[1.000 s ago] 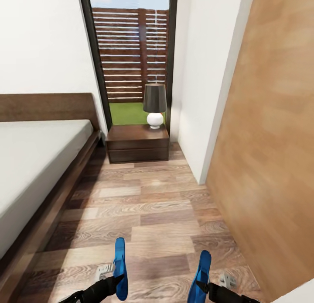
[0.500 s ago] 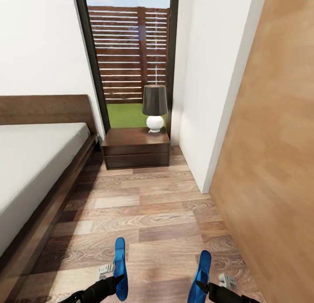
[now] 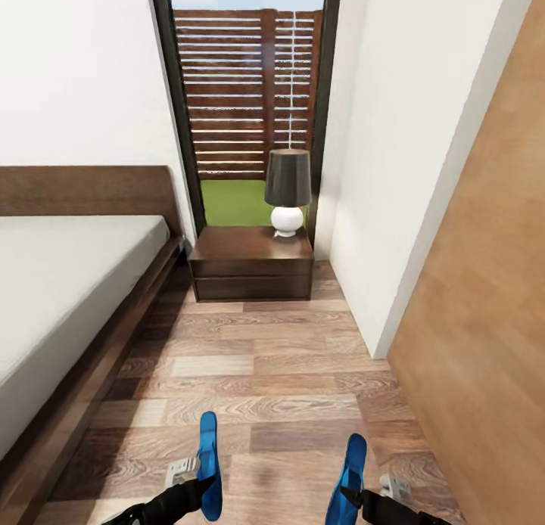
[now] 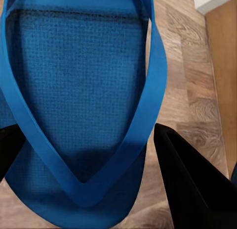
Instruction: In the bedroom, move the book from the bed onto either nightstand, and place the two sandals side by side next to the bed.
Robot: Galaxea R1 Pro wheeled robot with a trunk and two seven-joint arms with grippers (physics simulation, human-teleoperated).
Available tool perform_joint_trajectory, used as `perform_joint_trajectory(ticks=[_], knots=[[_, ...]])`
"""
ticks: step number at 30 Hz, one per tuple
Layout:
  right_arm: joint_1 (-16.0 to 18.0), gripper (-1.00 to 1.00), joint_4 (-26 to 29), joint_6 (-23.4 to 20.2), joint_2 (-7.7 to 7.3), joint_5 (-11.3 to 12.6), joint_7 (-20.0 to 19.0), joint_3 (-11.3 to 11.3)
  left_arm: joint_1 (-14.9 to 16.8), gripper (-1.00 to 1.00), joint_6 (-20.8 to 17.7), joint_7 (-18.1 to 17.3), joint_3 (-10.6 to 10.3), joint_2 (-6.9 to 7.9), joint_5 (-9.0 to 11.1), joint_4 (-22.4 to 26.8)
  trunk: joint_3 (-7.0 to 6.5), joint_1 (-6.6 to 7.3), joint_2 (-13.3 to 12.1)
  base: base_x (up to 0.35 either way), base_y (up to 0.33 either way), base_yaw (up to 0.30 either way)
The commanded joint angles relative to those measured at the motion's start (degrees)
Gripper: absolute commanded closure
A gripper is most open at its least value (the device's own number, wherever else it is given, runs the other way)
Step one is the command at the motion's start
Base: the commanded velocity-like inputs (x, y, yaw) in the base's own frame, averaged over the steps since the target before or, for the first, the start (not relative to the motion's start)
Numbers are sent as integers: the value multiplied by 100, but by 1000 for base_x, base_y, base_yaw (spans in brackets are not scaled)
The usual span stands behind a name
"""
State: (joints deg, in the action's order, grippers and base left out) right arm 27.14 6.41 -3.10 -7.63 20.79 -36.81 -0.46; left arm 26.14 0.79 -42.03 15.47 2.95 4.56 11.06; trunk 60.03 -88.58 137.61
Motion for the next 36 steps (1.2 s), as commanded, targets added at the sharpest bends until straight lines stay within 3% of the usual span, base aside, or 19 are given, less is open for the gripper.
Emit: perform_joint_trajectory(ticks=[1,36], knots=[[2,100,2,-33,-1,39,-19,-10,3,100,16,-16,-23,3,45,-7,5,-2,2,321,0,28],[2,100,1,-33,4,39,-19,-7,5,100,16,-16,-19,3,45,-7,5,-2,2,321,0,2]])
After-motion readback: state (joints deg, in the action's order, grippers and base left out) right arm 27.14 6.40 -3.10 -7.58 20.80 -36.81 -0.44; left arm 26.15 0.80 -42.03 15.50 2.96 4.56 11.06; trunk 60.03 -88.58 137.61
